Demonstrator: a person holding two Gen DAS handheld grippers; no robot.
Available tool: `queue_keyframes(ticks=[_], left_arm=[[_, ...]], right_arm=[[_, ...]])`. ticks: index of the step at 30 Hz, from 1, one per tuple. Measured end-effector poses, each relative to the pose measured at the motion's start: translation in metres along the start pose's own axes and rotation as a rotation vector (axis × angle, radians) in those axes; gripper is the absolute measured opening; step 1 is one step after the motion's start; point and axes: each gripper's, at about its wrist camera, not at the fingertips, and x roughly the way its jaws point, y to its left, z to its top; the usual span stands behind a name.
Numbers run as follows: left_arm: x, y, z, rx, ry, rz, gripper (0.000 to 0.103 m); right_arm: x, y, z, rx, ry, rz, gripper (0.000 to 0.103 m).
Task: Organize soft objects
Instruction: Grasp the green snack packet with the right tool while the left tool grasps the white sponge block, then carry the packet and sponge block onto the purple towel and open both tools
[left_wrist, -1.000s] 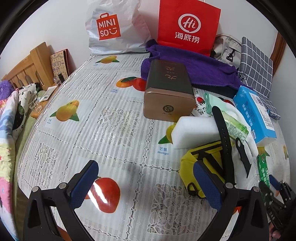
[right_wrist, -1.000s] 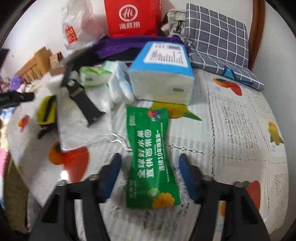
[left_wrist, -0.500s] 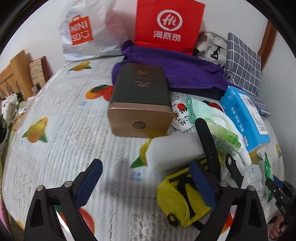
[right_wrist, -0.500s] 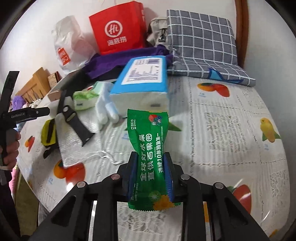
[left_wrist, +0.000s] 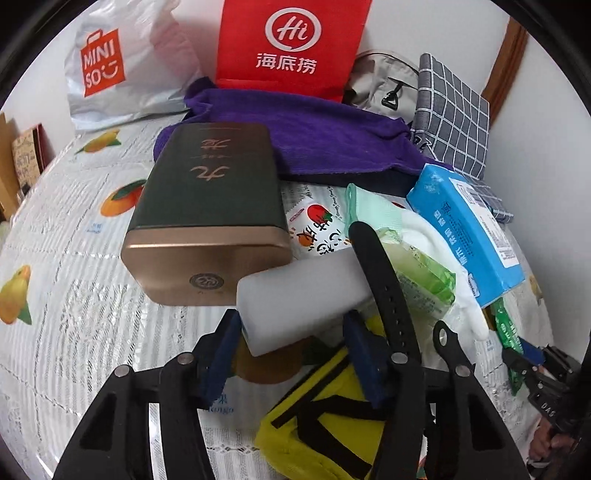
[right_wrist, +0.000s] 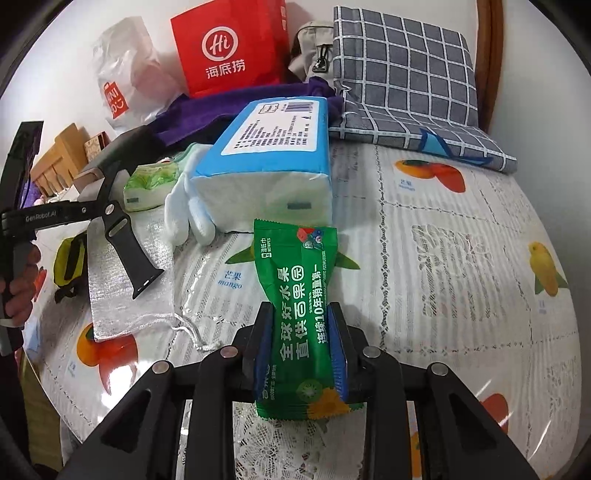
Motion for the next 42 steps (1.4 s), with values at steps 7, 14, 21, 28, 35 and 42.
queue_keyframes(ticks=[7,14,21,28,35,42], left_arm=[[-0.015,0.004,-0.006,0.0,-0.026,-0.004,0.036],[-0.038,0.019,-0.018,-0.032,-0.045,0.023,0.034],[-0.067,0.037,-0.03,-0.073,-0.069,0.088,0.034],[-0.097,0.051,-0.031,-0.121,-0.107,0.141,0.034],[-0.121,0.053,-0.021,-0.128,-0.145,0.17,0.034],[-0.129,0.051,-0.003,-0.125,-0.17,0.177,0.034]], right_arm=[[-0.001,0.003,0.001,0.001,0.012,-0.012,0.029],[-0.01,0.011,-0.005,0.0,0.025,0.009,0.029],[-0.032,0.014,-0.003,0.013,-0.018,-0.001,0.028],[-0.061,0.021,0.005,0.006,-0.065,-0.021,0.029],[-0.082,0.026,0.023,0.002,-0.115,-0.034,0.029],[-0.09,0.034,0.053,-0.018,-0.166,-0.025,0.029]])
